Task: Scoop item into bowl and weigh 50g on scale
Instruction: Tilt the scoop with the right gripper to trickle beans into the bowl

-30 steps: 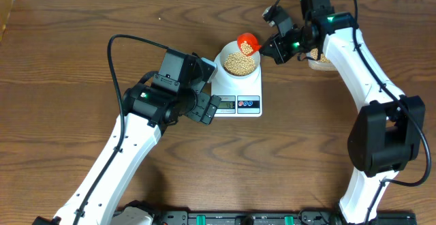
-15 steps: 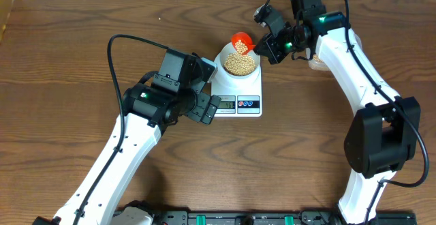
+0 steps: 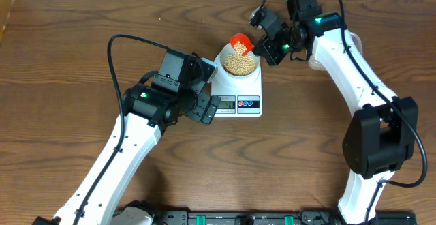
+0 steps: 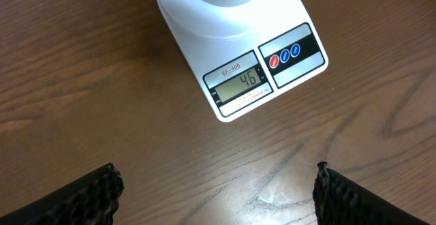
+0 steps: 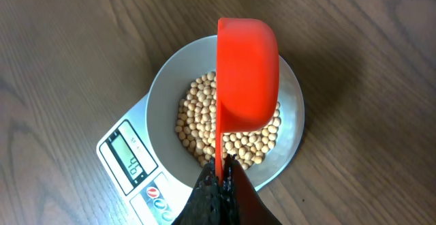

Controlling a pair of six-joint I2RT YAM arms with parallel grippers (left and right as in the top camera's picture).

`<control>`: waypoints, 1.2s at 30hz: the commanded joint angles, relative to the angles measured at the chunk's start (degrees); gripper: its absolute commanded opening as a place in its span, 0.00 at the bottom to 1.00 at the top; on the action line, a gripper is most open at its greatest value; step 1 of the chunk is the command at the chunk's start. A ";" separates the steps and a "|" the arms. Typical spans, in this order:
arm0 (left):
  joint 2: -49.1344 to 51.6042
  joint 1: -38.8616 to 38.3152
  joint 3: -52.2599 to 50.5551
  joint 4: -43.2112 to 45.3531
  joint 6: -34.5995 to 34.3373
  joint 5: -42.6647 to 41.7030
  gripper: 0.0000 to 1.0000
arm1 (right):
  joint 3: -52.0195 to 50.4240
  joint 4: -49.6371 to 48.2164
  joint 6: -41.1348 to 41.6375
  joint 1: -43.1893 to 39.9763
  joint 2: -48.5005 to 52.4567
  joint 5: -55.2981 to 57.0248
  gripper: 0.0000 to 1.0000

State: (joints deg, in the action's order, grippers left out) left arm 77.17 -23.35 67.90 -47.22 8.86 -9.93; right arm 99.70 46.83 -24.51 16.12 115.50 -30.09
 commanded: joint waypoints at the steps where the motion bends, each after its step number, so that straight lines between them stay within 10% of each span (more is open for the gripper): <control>1: 0.31 0.20 -0.20 -0.13 0.11 0.52 0.92 | 1.46 -0.09 -1.33 0.48 -0.81 0.24 0.01; 36: 0.31 0.20 -0.20 -0.13 0.11 0.55 0.92 | 1.46 0.15 -11.28 0.55 -0.87 1.44 0.01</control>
State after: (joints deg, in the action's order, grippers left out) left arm 77.17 -23.35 67.90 -47.22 8.86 -9.93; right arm 99.70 46.87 -32.93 16.16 115.50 -28.47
